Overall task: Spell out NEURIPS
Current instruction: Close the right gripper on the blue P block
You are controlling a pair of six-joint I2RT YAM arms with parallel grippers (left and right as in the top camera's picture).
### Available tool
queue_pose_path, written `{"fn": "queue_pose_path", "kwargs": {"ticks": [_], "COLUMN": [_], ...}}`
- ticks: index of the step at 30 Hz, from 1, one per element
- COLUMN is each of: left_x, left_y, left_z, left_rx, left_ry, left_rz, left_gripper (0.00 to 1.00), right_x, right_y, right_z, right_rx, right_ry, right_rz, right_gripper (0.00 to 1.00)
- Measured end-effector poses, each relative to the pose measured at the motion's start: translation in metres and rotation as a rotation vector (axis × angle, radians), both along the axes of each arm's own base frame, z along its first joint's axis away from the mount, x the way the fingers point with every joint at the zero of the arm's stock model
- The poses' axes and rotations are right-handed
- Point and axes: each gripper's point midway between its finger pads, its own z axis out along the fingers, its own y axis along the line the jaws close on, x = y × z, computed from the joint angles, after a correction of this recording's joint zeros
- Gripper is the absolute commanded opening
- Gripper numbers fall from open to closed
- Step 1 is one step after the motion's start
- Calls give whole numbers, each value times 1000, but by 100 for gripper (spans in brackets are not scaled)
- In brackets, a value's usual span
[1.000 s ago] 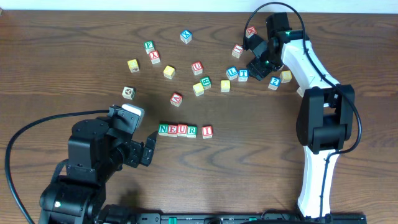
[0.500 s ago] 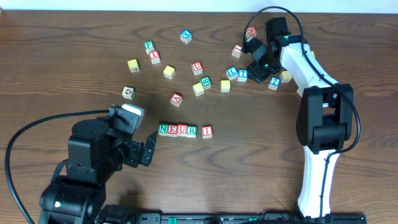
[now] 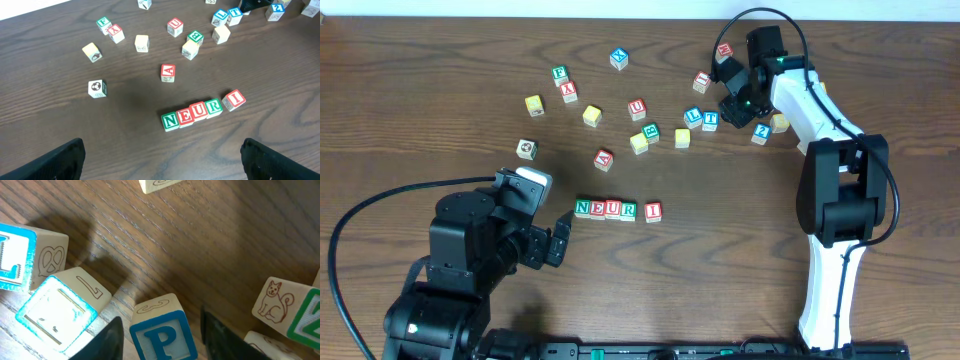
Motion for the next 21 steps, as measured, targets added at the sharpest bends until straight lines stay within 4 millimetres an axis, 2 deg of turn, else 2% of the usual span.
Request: {"fn": "queue_pose_path", "kwargs": {"ticks": [10,14,21], "left_x": [0,0,0], "left_y": [0,0,0], "left_z": [0,0,0], "left_rx": [0,0,0], "left_ry": [0,0,0], "left_rz": [0,0,0], "left_gripper": [98,98,98], "right_x": [0,0,0], "right_y": [-1,-2,-3], "right_z": [0,0,0], "right_rx": [-5,-7,-9], "right_ry": [2,3,3], "right_rz": [-12,-18,-23], "right_gripper": [33,21,19]}}
